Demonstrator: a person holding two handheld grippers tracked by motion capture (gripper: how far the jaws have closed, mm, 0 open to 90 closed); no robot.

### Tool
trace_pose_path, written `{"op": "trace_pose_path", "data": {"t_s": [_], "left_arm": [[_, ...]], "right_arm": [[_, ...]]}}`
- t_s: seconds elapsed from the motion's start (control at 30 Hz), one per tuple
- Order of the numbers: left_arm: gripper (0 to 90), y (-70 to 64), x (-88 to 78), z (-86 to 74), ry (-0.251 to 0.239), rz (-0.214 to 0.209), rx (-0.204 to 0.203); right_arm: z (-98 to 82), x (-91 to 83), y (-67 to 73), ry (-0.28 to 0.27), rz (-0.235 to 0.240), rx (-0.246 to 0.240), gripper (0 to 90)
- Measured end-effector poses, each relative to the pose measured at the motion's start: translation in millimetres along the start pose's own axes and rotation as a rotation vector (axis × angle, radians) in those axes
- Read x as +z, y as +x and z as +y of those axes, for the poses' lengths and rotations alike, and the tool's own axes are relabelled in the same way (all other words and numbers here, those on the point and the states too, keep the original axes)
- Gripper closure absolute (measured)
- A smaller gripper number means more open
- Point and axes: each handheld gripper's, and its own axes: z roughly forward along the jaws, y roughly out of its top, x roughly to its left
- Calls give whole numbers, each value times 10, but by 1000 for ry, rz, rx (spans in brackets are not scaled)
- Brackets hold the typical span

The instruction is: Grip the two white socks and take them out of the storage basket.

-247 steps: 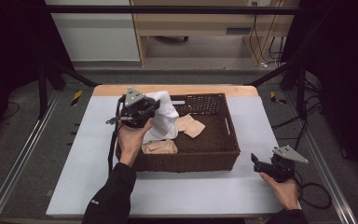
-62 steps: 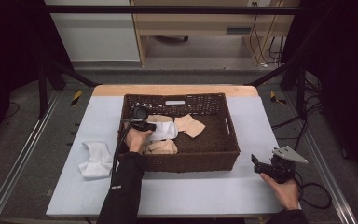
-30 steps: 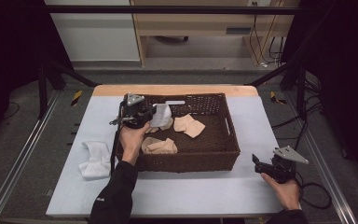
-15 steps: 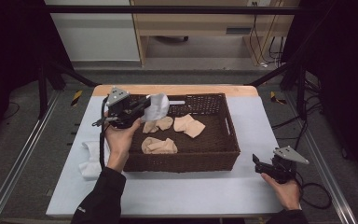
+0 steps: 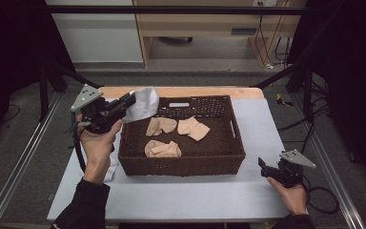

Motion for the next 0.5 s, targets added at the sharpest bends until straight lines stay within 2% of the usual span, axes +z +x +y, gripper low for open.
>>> {"op": "trace_pose_path", "data": {"t_s": [0.13, 0.2, 0.3, 0.5], "left_arm": [[840, 41, -111, 31, -15, 3, 1], [839, 83, -237, 48, -32, 24, 18], [839, 119, -314, 45, -44, 32, 19], [839, 278, -552, -10, -64, 70, 16]], "right_arm": [[-1, -1, -2, 0, -2, 0, 106], [0, 0, 1, 1, -1, -1, 106], [-1, -3, 2, 2, -1, -1, 105], [-1, -2, 1, 2, -2, -2, 106]]}}
